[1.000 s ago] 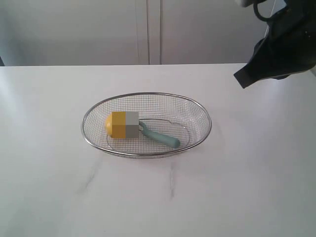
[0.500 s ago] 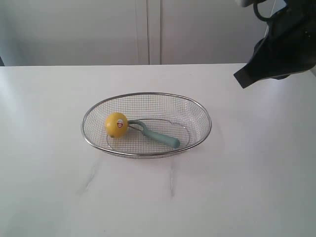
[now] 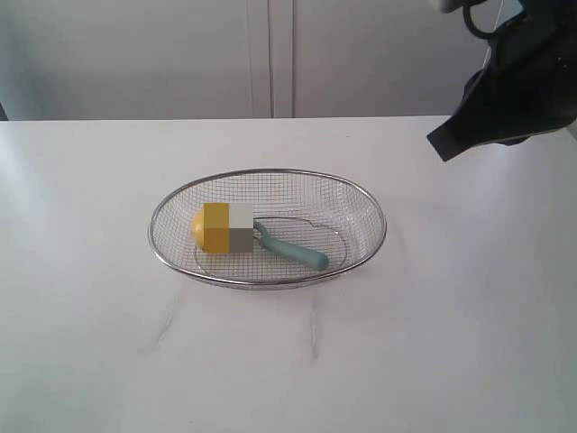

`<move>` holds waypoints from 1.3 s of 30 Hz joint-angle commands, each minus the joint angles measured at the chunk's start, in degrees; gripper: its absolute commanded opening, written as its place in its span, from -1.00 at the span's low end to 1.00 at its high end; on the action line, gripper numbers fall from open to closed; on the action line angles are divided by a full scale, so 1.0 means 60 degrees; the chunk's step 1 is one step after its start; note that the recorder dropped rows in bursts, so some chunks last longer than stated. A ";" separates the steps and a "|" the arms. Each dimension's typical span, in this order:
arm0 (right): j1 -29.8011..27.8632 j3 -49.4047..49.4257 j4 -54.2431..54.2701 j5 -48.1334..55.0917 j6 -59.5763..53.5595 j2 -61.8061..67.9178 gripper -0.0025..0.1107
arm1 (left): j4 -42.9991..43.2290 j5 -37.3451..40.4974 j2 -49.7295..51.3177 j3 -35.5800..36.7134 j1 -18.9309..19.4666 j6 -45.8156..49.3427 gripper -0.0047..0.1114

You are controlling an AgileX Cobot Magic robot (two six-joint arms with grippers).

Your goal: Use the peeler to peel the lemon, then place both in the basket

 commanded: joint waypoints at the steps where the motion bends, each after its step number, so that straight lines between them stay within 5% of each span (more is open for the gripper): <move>1: -0.0075 0.0027 -0.0010 -0.0024 0.0037 -0.0062 -0.96 | 0.0187 0.0046 -0.0045 0.0034 0.0030 -0.0507 -0.92; 39: -0.0075 0.0027 -0.0664 0.0047 -0.0941 -0.0385 -0.96 | 0.0358 0.0023 -0.0045 0.0034 -0.0426 -0.0955 -0.92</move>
